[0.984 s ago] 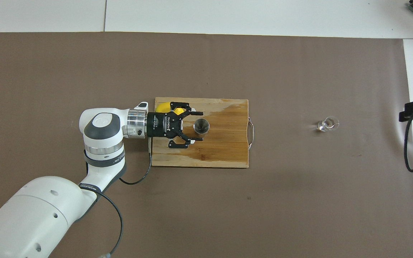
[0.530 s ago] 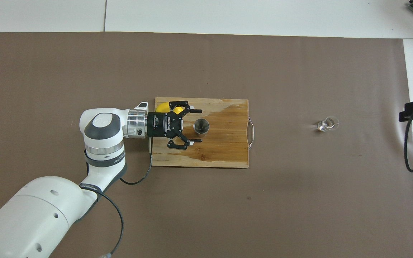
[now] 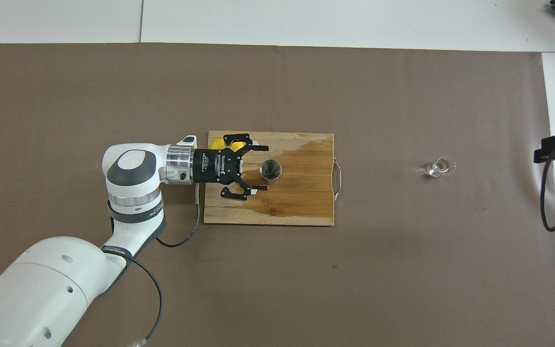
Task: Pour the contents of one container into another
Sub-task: 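Lower the metal cup onto the board and open the left gripper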
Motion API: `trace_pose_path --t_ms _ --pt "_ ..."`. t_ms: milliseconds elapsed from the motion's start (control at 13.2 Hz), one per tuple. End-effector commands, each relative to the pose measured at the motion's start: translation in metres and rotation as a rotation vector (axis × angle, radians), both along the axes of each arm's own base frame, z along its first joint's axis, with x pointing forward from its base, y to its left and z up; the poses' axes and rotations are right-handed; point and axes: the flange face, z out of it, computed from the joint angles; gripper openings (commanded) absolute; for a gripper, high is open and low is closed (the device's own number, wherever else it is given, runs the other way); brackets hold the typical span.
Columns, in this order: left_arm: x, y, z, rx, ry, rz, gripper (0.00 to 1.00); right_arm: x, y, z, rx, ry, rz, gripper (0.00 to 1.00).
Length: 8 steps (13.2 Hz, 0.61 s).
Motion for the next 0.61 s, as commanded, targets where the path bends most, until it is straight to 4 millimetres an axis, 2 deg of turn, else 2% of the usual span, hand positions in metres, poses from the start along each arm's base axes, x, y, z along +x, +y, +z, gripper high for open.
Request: trace_pose_path --t_ms 0,151,303,454,530 --pt "-0.001 0.003 0.015 -0.026 0.025 -0.002 1.00 0.004 -0.003 0.004 -0.003 -0.052 0.045 1.00" --pt "0.000 0.002 0.024 -0.052 0.047 -0.017 1.00 0.007 -0.006 0.000 0.005 -0.058 0.062 1.00" --pt "0.004 0.012 0.033 -0.071 0.066 -0.020 1.00 0.007 -0.009 -0.010 0.037 -0.043 0.141 1.00" --pt "0.019 0.032 0.060 -0.091 0.108 -0.031 1.00 0.016 -0.019 -0.047 0.078 -0.008 0.324 1.00" --pt "0.032 0.054 0.073 -0.079 0.108 -0.033 1.00 0.021 -0.021 -0.059 0.067 -0.033 0.438 1.00"
